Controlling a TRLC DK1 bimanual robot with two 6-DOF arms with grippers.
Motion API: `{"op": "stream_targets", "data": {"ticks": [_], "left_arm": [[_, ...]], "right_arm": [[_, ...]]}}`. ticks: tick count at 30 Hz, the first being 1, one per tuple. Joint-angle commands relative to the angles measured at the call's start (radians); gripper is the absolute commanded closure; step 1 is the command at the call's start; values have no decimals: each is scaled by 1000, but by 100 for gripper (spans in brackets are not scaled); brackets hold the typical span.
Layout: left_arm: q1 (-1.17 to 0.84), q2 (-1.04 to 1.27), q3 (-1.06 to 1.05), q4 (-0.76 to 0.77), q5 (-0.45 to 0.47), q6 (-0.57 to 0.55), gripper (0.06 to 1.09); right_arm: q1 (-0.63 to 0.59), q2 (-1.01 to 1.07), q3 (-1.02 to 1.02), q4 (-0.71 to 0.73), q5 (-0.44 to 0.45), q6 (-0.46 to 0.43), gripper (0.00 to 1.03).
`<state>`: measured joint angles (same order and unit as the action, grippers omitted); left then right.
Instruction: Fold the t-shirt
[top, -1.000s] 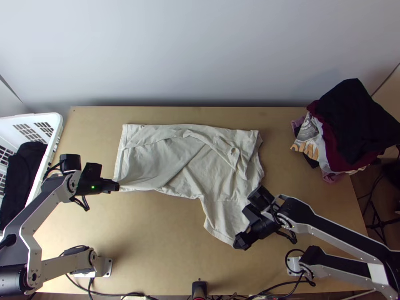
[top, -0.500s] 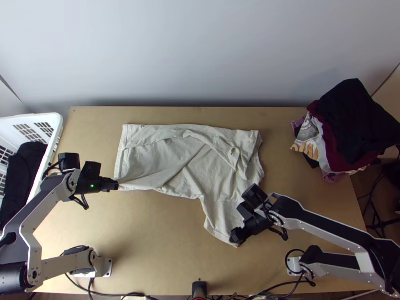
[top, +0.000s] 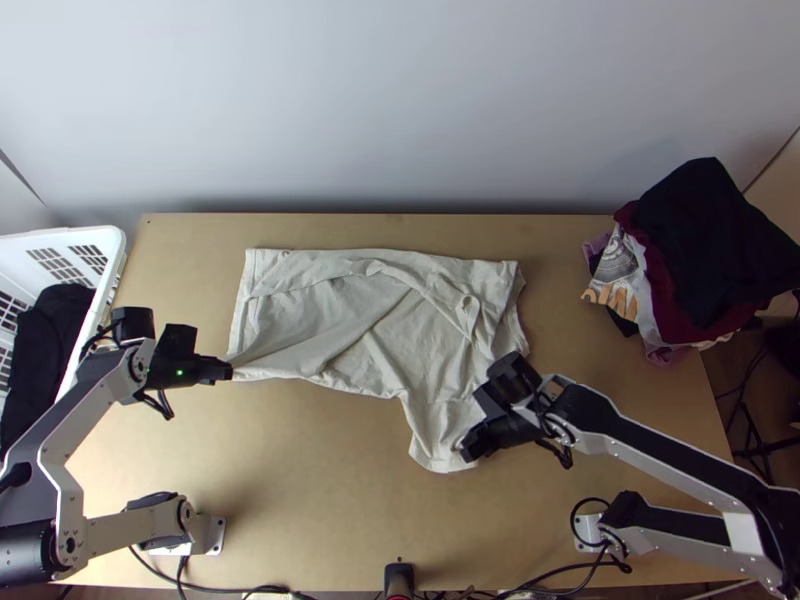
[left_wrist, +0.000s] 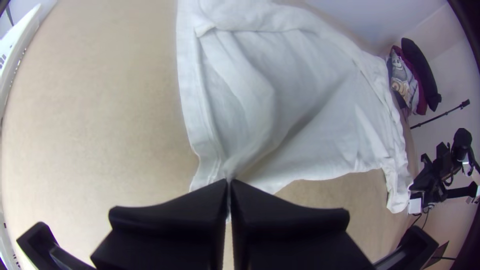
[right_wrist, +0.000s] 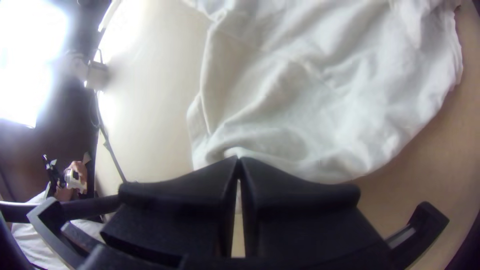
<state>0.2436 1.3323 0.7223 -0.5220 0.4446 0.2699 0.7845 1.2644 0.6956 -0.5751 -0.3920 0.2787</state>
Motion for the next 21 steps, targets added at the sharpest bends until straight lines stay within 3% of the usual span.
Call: {"op": "stream_targets", "data": {"ticks": [1, 6, 11, 21], "left_arm": [[34, -24, 42, -32, 11, -18, 100], [51, -31, 147, -33, 17, -126, 100], [49, 19, 252, 10, 17, -232, 102], [-7, 174, 401, 10, 17, -327, 103]], "right_arm": [[-67, -60, 110, -83, 4, -3, 100], [-160, -54, 223, -104, 4, -10, 100], [-301, -16, 315, -8, 4, -9, 100], [-447, 173, 505, 89, 1, 14, 100]]}}
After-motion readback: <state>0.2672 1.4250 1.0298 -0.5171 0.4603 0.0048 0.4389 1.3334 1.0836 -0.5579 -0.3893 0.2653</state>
